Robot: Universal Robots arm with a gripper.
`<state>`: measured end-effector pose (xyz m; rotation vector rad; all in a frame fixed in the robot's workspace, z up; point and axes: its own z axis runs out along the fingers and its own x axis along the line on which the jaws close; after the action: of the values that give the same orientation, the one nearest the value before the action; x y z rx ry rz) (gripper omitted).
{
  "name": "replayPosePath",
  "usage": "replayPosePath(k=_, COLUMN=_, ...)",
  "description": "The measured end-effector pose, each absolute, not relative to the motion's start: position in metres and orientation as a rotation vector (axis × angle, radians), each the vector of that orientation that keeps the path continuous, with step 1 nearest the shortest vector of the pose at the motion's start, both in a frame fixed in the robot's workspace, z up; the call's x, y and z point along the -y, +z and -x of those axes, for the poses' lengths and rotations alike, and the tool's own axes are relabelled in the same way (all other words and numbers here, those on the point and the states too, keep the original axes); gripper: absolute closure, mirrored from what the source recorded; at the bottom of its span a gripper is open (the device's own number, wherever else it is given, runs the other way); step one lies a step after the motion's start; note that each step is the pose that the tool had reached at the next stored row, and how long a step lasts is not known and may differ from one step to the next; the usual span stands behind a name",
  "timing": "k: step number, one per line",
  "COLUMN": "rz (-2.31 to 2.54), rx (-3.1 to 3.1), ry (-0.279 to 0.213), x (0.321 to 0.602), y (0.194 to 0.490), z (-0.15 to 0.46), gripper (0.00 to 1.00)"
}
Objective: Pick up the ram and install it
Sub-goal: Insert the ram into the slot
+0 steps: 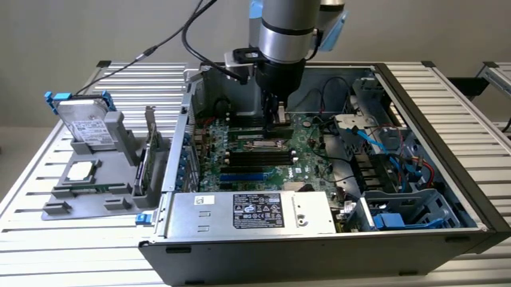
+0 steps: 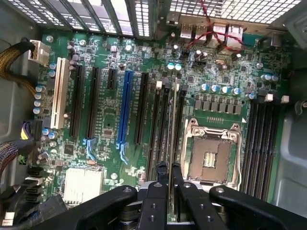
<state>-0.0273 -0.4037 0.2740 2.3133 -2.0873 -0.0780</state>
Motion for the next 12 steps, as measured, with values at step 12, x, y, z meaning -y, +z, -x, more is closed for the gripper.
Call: replayPosePath(k=12, rz=-2.314, rx=2.087, ry=-0.078, x=0.419, y=0.252, z=0.022, gripper=0.87)
